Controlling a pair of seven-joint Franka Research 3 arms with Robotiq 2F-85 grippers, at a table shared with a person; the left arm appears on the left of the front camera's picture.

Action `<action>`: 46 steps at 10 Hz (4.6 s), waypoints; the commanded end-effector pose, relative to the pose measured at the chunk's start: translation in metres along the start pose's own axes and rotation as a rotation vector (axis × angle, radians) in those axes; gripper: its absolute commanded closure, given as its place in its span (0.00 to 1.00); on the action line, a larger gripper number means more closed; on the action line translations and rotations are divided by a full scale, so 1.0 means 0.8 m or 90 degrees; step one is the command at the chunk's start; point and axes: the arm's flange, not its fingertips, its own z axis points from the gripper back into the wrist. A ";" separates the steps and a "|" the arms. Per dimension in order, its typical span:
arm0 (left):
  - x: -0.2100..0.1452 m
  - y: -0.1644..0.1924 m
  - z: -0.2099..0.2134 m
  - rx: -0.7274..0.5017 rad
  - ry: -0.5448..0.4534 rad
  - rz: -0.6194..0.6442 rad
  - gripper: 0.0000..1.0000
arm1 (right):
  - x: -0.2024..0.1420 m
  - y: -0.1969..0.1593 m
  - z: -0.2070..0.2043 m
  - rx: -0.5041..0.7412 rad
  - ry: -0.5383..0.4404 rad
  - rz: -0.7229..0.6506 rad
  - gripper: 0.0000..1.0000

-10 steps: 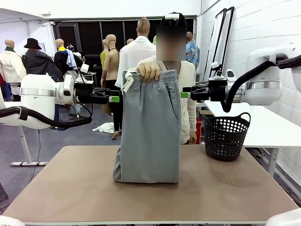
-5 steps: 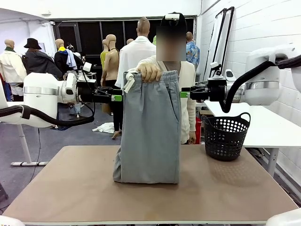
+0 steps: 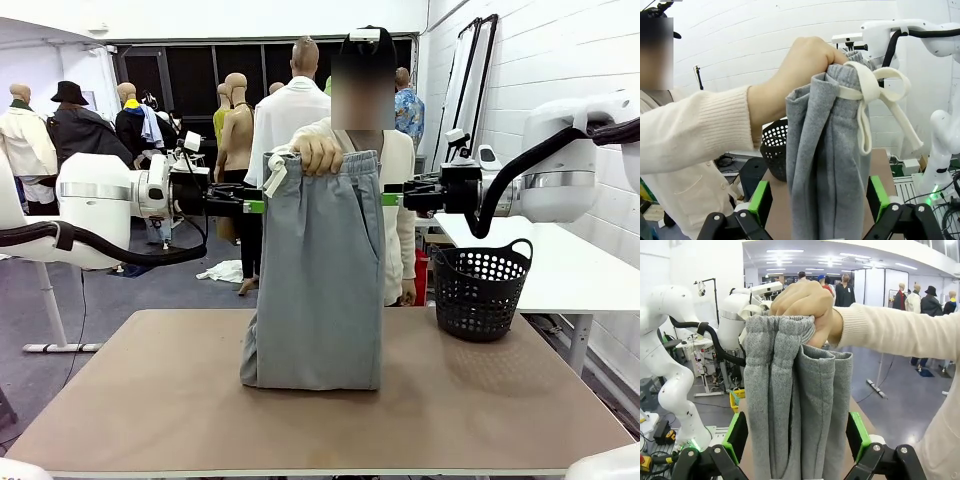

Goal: Fold the training pants.
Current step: Release the ends of the Training pants and then grab the overlapped ends.

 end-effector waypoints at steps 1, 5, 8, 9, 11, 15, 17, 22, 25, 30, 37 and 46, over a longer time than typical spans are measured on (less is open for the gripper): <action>0.005 0.003 -0.015 -0.001 -0.018 -0.003 0.00 | -0.004 0.006 -0.004 0.003 0.006 -0.010 0.00; 0.009 0.002 -0.025 -0.031 -0.024 0.003 0.00 | -0.010 -0.004 -0.013 -0.003 0.002 -0.015 0.00; 0.007 0.003 -0.031 -0.042 -0.020 0.011 0.00 | -0.010 -0.003 -0.022 0.012 0.000 -0.021 0.00; 0.006 0.004 -0.032 -0.044 -0.019 0.014 0.00 | -0.009 -0.002 -0.023 0.019 -0.002 -0.025 0.00; 0.004 0.005 -0.034 -0.046 -0.017 0.022 0.00 | -0.006 0.005 -0.021 0.031 -0.007 -0.028 0.00; 0.003 0.007 -0.042 -0.052 -0.010 0.028 0.00 | -0.008 0.021 -0.013 0.052 -0.009 -0.035 0.00; 0.003 0.007 -0.050 -0.059 -0.007 0.029 0.00 | -0.009 0.023 -0.017 0.049 -0.013 -0.022 0.00; 0.008 -0.003 -0.058 -0.064 0.000 0.019 0.00 | -0.019 0.012 -0.037 0.025 -0.027 0.012 0.00; 0.008 -0.004 -0.058 -0.068 0.000 0.021 0.00 | -0.021 0.004 -0.047 0.002 -0.024 0.037 0.00; 0.003 0.002 -0.060 -0.069 0.002 0.027 0.00 | -0.019 -0.007 -0.069 0.052 -0.033 -0.010 0.00; -0.002 0.012 -0.074 -0.071 0.022 0.034 0.00 | -0.015 0.006 -0.054 0.112 -0.035 -0.035 0.00; 0.006 0.007 -0.087 -0.078 0.014 0.040 0.00 | -0.027 0.004 -0.104 0.072 -0.008 -0.001 0.00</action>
